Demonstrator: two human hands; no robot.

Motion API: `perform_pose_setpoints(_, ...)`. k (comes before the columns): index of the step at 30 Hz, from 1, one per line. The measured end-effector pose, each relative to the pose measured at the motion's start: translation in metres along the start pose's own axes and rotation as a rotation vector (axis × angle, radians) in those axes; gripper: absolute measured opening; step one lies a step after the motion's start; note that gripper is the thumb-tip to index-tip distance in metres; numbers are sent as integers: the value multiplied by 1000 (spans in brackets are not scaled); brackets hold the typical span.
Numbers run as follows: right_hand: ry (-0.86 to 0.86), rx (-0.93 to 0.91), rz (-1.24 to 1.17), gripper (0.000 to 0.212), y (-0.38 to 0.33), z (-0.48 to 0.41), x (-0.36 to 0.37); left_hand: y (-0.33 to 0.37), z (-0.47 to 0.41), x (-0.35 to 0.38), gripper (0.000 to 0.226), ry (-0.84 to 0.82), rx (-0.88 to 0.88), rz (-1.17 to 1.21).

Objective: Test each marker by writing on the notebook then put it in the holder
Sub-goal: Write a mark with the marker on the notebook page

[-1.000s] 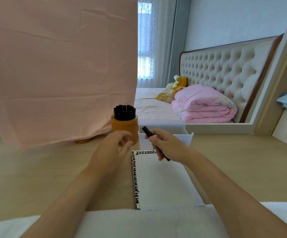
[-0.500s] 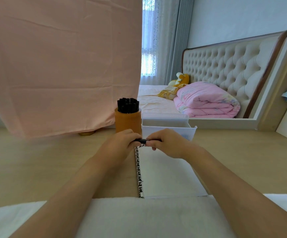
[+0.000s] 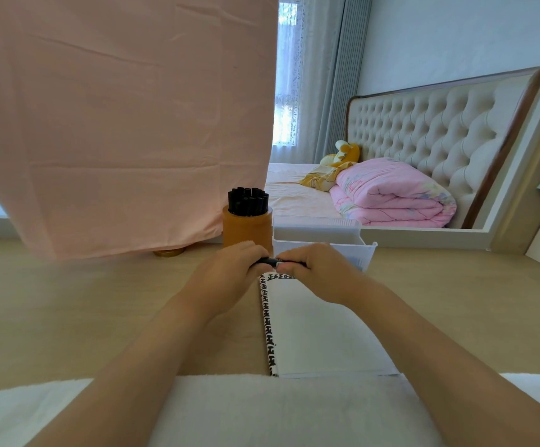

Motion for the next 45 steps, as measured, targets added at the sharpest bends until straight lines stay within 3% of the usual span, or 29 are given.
perform_pose_setpoints(7,120,-199,299,20,-10,4,-2,-7,-1,6,29,-124,-128,61)
perform_pose_setpoints(11,-120,165,-76,21,-1,6,6,-9,-1,-2,17,-39,18,13)
perform_pose_setpoints(13,-146,283,-175,26,6,8,1,-20,-1,-10,18,14,-6,-13)
perform_pose_setpoints(17,-83,276,-172,37,13,8,-11,-46,9,-5,23,-68,-166,-93)
perform_pose_setpoints(21,-68,316,-188,28,13,6,-4,-55,20,10,24,-132,-314,-81)
perform_pose_setpoints(24,-33,265,-215,50,10,6,-4,-60,22,14,14,-123,-321,-109)
perform_pose_setpoints(28,39,251,-350,28,5,3,-9,-59,22,18,23,-117,-320,-119)
perform_pose_setpoints(32,30,368,-589,57,8,1,-4,-45,16,21,41,-105,-324,-64)
perform_pose_setpoints(35,24,318,-601,69,12,-1,-4,-32,15,30,56,-189,-329,-9)
perform_pose_setpoints(37,29,293,-636,58,11,0,-5,-28,15,37,64,-247,-355,16)
perform_pose_setpoints(41,154,299,-680,16,9,3,-5,-27,15,46,72,-296,-382,-9)
perform_pose_setpoints(45,195,497,-792,18,17,4,8,-29,14,49,69,-281,-411,-2)
Point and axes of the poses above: each hand's wrist, its own z-axis away from the middle knuckle, its own x-axis out of the palm, y = z × x, the point moved 5 cm from there along -z, towards the middle knuckle, and after that the axes turned 10 degrees about y, right-handed, at the moved point
